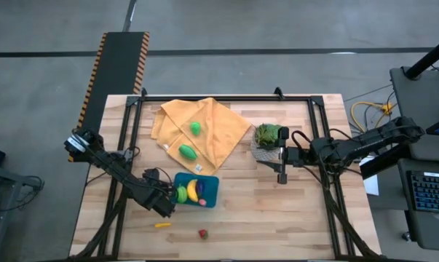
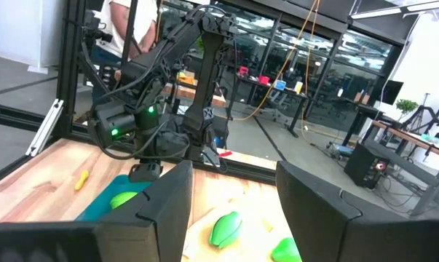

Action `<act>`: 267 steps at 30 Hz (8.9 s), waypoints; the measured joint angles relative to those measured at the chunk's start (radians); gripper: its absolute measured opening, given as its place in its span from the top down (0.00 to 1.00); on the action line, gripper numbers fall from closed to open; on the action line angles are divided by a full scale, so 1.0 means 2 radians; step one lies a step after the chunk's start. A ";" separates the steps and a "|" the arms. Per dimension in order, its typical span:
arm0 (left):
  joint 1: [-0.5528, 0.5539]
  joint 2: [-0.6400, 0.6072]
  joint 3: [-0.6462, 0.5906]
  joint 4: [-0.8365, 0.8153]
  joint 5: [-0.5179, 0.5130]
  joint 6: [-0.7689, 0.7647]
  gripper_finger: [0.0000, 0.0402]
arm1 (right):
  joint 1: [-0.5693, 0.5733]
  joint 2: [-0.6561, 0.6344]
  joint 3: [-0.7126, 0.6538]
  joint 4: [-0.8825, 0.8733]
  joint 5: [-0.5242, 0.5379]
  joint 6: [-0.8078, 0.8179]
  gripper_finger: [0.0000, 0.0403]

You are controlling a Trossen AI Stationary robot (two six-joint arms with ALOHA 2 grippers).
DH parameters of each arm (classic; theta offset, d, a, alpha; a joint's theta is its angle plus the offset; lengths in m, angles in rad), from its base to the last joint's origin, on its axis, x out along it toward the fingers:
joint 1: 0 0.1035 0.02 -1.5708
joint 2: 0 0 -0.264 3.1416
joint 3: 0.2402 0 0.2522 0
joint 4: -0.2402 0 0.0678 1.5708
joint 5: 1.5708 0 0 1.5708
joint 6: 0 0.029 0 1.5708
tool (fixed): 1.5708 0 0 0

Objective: Pick and placing Produce into tupperware
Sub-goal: Put the cherry into the blue bin, then put the yellow zucchini into the blue bin

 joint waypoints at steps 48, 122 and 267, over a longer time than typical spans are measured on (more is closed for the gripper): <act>-0.001 -0.016 0.014 -0.021 0.002 0.032 0.96 | 0.000 0.000 0.000 0.000 0.000 0.000 0.52; 0.003 -0.069 0.076 0.105 -0.216 0.337 0.85 | 0.000 0.000 0.000 0.000 0.000 0.000 0.52; -0.072 0.142 0.200 -0.001 0.148 0.514 0.45 | 0.000 0.000 0.003 0.003 0.000 -0.013 0.52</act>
